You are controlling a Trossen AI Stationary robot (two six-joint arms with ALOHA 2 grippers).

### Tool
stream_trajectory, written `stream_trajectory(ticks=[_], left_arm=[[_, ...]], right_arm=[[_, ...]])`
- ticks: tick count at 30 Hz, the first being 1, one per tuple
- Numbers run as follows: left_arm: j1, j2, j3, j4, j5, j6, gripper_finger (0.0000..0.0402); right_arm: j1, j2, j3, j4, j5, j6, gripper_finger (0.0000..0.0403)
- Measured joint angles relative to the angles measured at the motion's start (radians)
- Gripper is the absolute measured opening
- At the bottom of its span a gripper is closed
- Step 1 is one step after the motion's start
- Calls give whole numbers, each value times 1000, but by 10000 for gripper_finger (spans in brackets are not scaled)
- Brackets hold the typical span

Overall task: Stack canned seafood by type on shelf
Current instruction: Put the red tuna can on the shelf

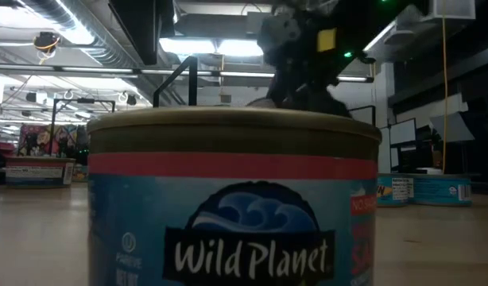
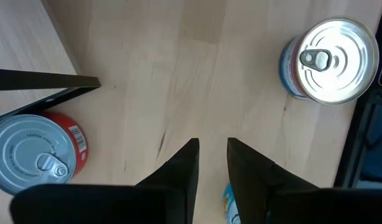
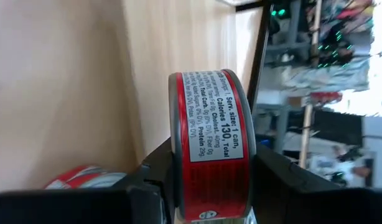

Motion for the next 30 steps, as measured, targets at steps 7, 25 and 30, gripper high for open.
stream_trajectory(ticks=[7,25,30], left_arm=[[0,0,0,0,-1,0,76],[0,0,0,0,-7,24,74],[0,0,0,0,-7,25,75]], right_arm=[[-116,0,0,19,-134,4,140],[-200,-1,1,39,-267,-7,160],[-199,3,0,64,-314,-7,197]])
